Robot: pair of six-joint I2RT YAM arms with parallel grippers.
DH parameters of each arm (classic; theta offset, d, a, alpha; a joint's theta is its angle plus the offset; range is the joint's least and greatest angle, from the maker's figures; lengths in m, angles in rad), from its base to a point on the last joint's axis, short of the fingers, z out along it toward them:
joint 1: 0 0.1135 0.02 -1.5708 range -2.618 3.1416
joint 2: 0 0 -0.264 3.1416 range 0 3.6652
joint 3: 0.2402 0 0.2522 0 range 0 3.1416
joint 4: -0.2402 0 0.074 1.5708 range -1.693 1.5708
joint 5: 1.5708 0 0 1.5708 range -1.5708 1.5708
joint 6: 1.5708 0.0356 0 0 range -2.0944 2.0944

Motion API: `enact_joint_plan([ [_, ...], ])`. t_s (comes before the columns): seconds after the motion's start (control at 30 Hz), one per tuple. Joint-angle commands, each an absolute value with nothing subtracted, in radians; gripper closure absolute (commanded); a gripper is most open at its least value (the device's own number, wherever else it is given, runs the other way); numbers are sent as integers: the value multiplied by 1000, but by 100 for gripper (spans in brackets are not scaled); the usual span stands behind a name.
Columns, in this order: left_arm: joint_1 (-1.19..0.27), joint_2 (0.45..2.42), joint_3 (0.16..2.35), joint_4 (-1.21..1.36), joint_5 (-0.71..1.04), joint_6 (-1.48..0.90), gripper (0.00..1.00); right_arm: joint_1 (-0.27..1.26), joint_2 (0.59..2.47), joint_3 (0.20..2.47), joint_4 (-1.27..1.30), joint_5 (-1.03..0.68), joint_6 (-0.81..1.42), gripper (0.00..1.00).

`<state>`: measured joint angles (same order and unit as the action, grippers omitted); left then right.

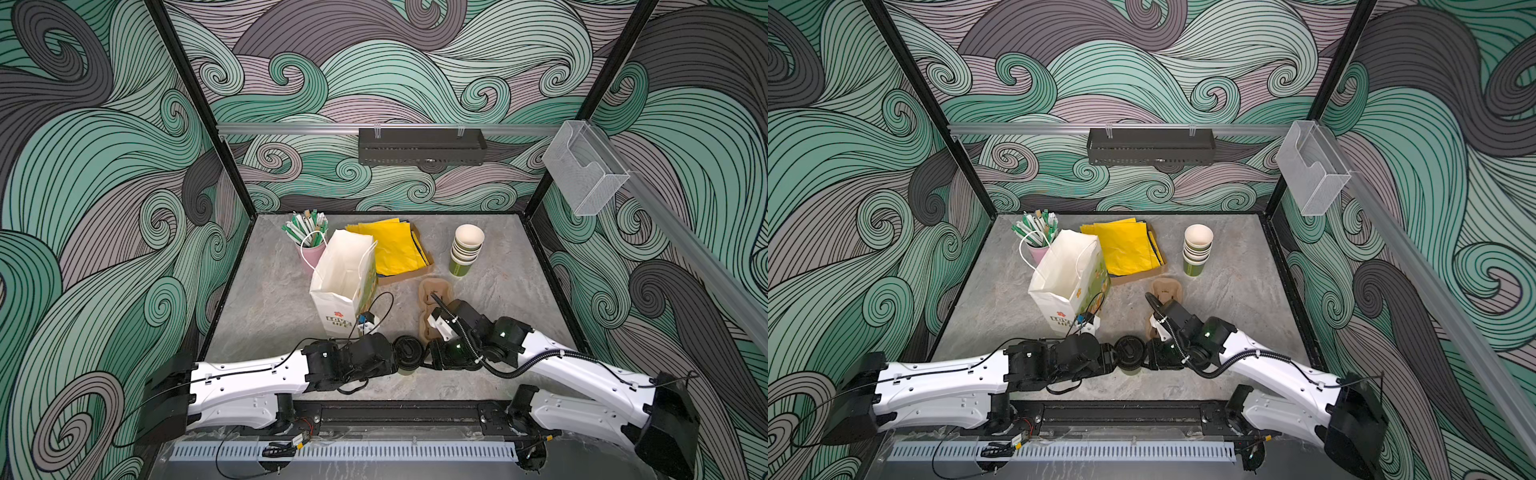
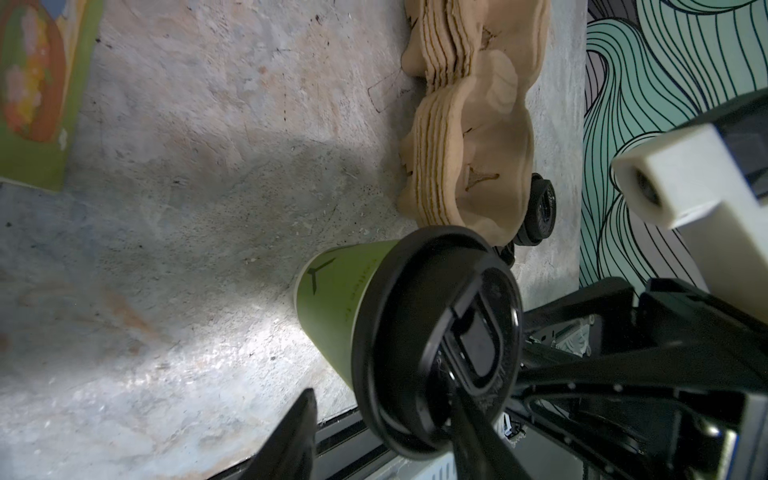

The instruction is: Pack the takeout coffee

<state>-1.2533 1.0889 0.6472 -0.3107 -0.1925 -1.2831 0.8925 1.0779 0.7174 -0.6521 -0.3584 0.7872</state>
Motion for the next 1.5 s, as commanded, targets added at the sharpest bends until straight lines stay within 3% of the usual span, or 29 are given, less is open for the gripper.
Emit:
enact_joint_plan([
  [0.0, -1255, 1087, 672, -382, -219, -1269, 51, 890, 1113, 695, -708, -259, 803, 50],
  [0.37, -1253, 1100, 671, -369, -201, -1285, 53, 893, 1150, 754, -783, -263, 779, 52],
  [0.63, -1253, 1068, 667, -343, -216, -1274, 53, 879, 1027, 861, -732, -274, 758, 44],
  [0.8, -1253, 1022, 656, -307, -212, -1260, 42, 868, 1120, 870, -668, -337, 759, 46],
  [1.1, -1253, 868, 614, -366, -200, -1259, 39, 868, 1188, 863, -685, -346, 721, 48],
  [1.33, -1253, 838, 578, -367, -169, -1247, 39, 868, 1204, 858, -708, -330, 705, 49],
  [1.47, -1253, 842, 548, -324, -119, -1253, 47, 867, 1206, 865, -701, -348, 700, 48],
])
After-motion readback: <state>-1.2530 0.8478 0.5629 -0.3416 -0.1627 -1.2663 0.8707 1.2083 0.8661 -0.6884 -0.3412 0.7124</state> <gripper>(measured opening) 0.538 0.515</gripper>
